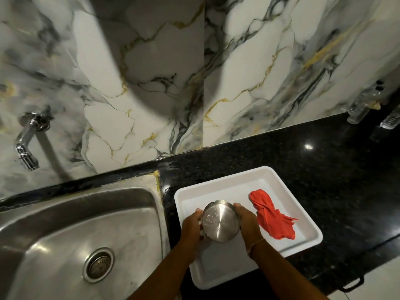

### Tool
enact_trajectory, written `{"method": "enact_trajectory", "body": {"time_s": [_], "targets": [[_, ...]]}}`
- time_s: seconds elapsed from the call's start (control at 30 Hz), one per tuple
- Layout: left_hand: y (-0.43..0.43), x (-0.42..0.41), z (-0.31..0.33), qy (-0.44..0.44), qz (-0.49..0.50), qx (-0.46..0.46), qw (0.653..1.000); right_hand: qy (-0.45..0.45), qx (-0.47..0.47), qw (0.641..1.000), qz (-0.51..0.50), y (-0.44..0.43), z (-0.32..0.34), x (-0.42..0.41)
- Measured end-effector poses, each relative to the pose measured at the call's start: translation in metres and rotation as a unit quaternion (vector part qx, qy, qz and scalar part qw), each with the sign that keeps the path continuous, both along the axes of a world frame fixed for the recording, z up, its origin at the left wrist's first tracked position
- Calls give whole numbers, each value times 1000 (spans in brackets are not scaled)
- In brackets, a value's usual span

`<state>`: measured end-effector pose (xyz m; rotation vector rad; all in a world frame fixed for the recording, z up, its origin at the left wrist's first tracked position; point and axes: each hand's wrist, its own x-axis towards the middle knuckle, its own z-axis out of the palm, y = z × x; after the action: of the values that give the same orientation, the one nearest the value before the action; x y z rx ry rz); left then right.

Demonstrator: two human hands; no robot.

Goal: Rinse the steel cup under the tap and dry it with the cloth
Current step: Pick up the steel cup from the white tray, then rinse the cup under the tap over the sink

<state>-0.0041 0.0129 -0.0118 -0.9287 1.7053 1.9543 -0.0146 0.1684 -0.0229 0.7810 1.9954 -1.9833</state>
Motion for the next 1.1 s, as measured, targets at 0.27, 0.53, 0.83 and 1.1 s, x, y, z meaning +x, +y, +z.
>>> {"method": "enact_trajectory", "body": {"time_s": [0.27,0.53,0.83,1.1], "targets": [[-69,27,36,119,-1,-24,993,67,22,995,64,-49,49,4],[-157,63,53,157,46,-62,985,89,-55,990,94,-122,77,25],[-254,86,67,167,98,-45,980,-34,-312,947,73,-221,73,29],[-314,82,73,163,95,-114,975,-162,-372,904,133,-303,77,31]]}}
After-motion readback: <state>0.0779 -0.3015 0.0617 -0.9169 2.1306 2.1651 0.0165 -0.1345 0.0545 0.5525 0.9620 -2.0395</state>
